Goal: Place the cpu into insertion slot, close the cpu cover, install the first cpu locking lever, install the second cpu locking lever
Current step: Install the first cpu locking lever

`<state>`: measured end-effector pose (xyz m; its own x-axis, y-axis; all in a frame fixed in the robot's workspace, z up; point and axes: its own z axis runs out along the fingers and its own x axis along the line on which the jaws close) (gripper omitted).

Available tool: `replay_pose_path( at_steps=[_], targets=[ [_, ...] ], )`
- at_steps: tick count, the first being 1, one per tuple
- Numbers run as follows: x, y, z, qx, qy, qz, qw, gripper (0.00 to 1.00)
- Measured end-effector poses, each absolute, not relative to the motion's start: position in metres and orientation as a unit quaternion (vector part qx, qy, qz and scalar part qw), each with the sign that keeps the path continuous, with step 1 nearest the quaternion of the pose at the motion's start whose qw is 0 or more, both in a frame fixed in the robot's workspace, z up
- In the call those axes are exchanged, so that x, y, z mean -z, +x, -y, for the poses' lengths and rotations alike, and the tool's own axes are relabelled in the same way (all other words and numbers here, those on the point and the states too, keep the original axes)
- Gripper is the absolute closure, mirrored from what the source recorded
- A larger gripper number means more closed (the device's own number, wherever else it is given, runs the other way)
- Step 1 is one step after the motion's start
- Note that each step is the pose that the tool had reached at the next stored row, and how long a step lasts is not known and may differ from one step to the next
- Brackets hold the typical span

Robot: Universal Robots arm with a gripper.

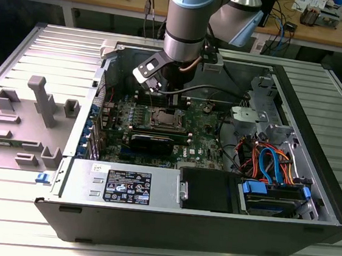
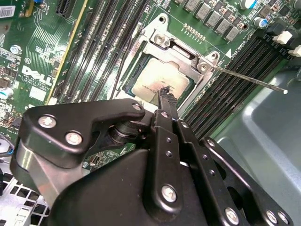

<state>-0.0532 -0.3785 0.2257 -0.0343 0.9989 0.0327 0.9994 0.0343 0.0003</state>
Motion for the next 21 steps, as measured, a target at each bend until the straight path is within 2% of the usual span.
replay_pose_path(
  at_steps=[21],
  targets=[
    [-0.2337,-0.0532,0.3785,0.011,-0.695,0.719,0.012,0.89]
  ],
)
